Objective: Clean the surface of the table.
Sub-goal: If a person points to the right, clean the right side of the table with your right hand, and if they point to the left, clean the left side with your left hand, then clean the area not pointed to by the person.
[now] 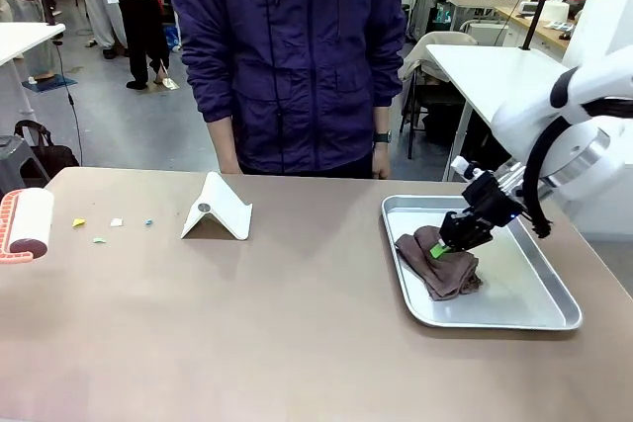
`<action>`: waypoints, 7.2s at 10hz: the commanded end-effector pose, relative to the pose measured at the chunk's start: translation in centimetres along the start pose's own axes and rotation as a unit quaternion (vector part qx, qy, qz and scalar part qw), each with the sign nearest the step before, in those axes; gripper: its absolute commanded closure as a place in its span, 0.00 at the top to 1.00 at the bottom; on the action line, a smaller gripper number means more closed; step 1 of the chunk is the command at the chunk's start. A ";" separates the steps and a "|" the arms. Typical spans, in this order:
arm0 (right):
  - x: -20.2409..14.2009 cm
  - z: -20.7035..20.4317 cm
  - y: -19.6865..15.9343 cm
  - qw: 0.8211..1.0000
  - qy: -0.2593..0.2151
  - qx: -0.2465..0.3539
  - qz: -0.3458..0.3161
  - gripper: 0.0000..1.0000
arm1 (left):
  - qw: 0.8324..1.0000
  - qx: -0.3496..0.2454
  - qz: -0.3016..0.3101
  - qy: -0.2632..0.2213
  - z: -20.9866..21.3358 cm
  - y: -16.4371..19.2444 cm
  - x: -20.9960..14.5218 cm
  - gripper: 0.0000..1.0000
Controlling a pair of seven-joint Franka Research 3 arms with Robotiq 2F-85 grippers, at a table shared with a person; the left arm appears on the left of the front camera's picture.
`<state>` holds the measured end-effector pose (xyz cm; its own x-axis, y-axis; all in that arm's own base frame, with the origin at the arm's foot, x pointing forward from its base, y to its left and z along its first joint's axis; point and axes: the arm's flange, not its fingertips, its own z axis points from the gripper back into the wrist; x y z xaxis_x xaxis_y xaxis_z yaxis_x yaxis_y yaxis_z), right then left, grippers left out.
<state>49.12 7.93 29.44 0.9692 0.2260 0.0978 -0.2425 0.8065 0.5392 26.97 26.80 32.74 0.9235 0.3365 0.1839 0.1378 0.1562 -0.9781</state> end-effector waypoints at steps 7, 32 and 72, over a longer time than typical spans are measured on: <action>1.0 -2.2 1.4 0.983 -0.036 -0.177 0.008 0.09 | 1.000 -0.008 -0.009 0.003 0.1 -0.3 -0.3 0.03; -6.0 12.3 -4.9 0.929 -0.118 0.327 -0.127 0.09 | 1.000 -0.008 -0.009 0.003 0.1 -0.3 -0.3 0.03; -13.6 17.5 -8.4 0.876 -0.153 0.427 -0.166 0.09 | 0.973 0.221 0.065 -0.021 0.2 1.4 15.3 0.22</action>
<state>38.48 -11.42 37.65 0.9757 -0.2177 -0.0260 0.0435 0.0760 0.9962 41.25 32.28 33.97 0.9205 0.3863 0.0586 -0.1497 0.4873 -0.8603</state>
